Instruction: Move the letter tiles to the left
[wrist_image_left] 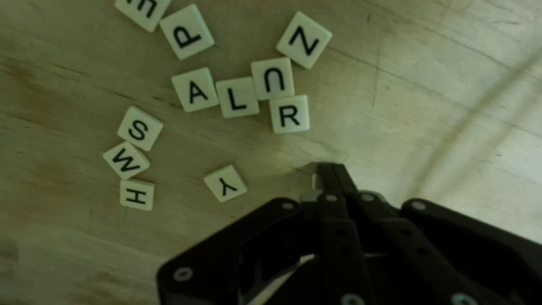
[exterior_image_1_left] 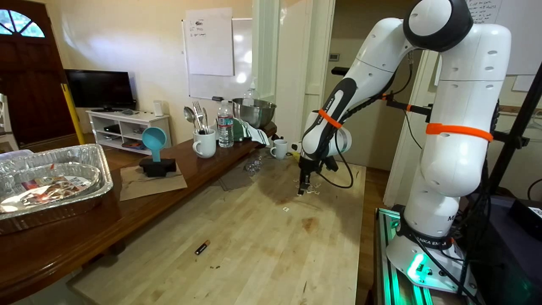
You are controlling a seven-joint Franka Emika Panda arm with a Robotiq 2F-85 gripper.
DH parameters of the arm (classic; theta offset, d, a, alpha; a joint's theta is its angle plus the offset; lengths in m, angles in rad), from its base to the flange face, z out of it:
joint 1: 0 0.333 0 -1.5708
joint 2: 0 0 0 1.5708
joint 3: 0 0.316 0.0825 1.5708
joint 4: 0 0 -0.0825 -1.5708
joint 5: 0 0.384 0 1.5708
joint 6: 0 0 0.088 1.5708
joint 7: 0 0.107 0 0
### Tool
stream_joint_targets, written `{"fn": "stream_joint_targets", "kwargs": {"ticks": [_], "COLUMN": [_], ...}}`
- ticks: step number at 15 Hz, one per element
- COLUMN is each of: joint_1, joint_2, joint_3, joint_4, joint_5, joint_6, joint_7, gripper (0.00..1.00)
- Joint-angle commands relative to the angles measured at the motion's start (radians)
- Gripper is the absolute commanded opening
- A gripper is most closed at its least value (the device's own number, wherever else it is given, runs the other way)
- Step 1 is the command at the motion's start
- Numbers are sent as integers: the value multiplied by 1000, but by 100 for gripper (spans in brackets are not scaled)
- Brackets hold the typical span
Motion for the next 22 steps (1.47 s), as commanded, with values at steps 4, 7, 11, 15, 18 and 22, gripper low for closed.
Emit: {"fn": "stream_joint_targets", "kwargs": {"ticks": [4,7,11,15,18,22], "joint_1": [21,27,32,41,51,57], "joint_2": [62,66,75,84,87,94], "joint_3": [52,78,105,127,142,163], "joint_4": [5,8,10,14,17,22], "joint_5": [23,25,15,11,10,7], "joint_6": [24,21,24,29,29,31], "joint_7": [-40,-35,-28,-17,-14,-13], "gripper": [0,0,0,0,0,0]}}
